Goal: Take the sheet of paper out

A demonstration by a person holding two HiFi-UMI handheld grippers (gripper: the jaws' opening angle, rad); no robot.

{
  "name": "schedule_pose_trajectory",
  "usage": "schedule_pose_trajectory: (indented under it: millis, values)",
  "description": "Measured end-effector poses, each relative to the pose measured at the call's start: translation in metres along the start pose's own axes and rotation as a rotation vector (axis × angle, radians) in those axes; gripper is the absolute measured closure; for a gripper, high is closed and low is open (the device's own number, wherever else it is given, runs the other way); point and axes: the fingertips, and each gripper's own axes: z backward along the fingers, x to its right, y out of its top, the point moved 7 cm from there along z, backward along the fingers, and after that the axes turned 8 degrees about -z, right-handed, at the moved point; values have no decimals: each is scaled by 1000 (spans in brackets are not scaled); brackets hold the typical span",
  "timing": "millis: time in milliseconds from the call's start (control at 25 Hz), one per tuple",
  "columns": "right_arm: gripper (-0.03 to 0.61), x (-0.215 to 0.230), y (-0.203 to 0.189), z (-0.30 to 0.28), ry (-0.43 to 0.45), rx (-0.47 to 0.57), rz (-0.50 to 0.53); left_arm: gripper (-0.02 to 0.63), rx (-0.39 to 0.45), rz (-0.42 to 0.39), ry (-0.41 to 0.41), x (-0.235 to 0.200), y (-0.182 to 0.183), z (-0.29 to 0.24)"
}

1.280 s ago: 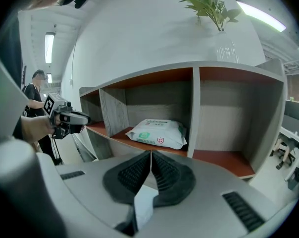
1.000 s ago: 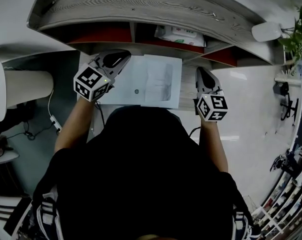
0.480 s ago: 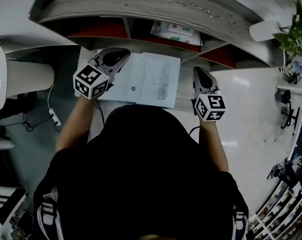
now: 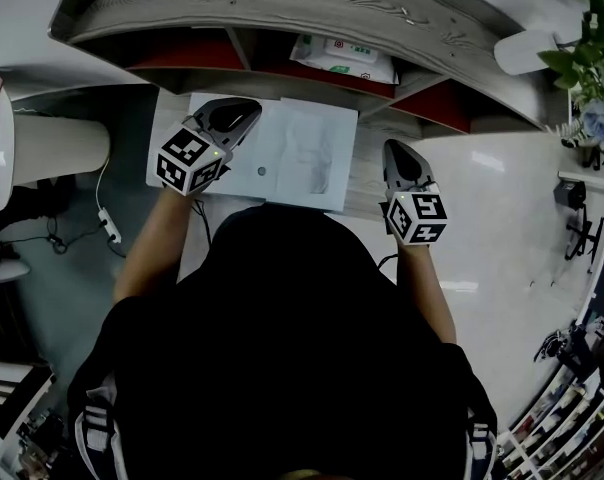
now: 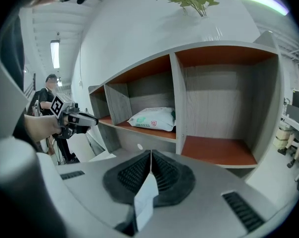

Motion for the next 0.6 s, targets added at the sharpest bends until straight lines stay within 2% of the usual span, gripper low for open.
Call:
schedule_pose_trajectory:
  millis: [600]
  values:
    - [561,14,-18,-9,25,-67,0,583,-164,61,-27,-2,-63,-44]
